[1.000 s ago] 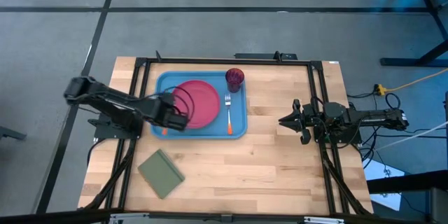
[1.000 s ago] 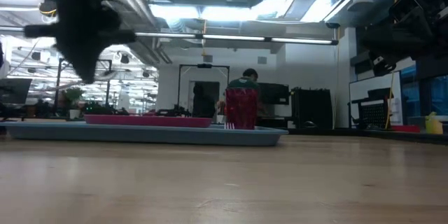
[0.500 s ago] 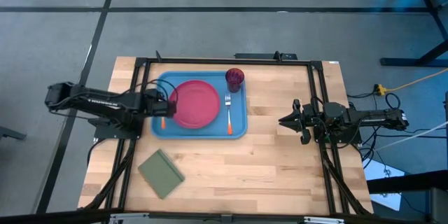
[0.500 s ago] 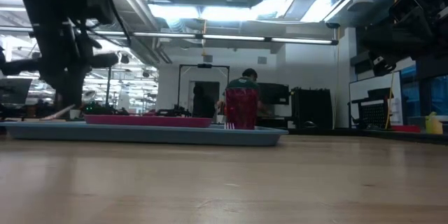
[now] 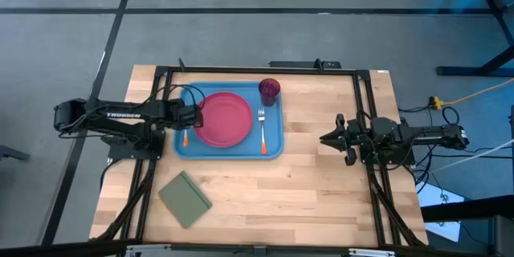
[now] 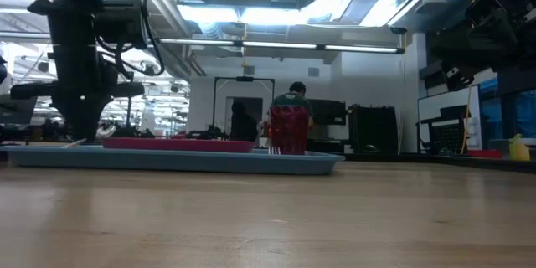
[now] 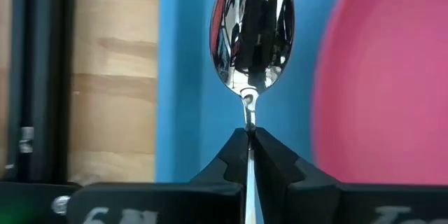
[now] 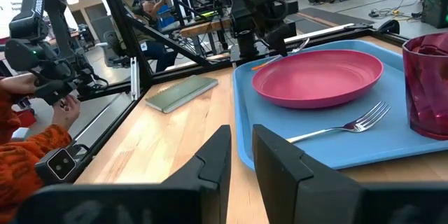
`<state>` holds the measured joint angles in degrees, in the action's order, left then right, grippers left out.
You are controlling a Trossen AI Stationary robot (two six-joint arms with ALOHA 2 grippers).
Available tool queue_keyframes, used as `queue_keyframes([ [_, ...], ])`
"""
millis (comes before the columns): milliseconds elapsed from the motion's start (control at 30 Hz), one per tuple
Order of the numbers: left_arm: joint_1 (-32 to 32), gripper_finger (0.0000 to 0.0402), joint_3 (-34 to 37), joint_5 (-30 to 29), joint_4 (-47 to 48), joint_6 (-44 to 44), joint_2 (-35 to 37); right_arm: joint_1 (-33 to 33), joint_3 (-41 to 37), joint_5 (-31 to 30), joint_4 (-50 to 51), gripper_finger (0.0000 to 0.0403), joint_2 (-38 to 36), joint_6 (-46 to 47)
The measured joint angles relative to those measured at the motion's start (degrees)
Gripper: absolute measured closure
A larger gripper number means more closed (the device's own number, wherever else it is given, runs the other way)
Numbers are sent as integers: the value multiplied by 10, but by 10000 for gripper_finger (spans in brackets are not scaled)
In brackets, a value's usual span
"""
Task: Pick and place plate/cup/fork/spoon on tray
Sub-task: Put the orange spoon into the blue tray beside the pink plate
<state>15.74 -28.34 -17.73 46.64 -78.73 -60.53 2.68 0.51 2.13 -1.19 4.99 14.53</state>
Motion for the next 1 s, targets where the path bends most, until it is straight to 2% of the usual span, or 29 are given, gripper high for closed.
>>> queue_keyframes([
  [300, 18, 395, 0, 16, -29, 29, -51, 0, 0, 0, 0, 338, 0, 0],
  [1000, 18, 381, 0, 20, -28, 23, -52, 0, 0, 0, 0, 338, 0, 0],
])
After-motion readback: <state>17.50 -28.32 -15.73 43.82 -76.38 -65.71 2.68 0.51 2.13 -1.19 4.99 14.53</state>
